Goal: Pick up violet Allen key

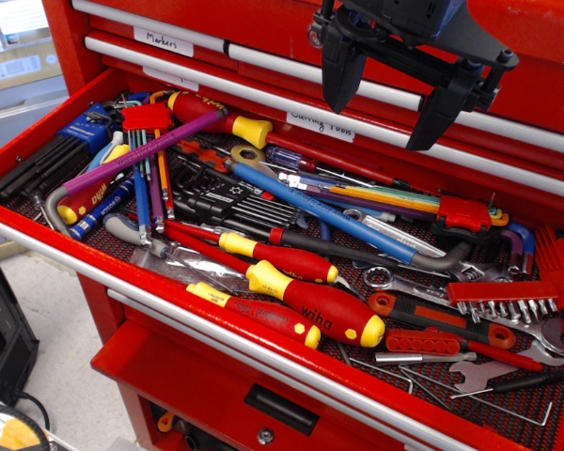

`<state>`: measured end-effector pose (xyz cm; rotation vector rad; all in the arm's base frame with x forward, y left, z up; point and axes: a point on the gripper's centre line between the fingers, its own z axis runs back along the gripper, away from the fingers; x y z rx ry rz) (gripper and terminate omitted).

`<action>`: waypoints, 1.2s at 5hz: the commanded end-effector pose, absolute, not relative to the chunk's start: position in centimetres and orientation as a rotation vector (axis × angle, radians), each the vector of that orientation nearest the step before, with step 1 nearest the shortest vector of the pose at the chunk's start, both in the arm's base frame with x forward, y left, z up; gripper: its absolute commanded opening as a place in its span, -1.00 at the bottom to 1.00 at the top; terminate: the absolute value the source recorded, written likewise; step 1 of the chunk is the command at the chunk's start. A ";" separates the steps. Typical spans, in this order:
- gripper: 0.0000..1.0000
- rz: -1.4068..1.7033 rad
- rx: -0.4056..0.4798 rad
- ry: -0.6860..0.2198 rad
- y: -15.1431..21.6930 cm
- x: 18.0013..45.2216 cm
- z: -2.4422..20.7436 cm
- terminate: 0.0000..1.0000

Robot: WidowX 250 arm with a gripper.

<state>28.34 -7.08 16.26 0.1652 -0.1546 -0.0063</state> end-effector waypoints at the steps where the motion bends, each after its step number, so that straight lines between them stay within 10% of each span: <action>1: 1.00 -0.006 0.165 -0.155 -7.1 28.3 16.3 -1.00; 3: 1.00 -0.072 0.362 -0.260 2.1 30.4 16.8 -1.00; 6: 1.00 -0.175 0.218 -0.319 12.6 33.7 11.4 -1.00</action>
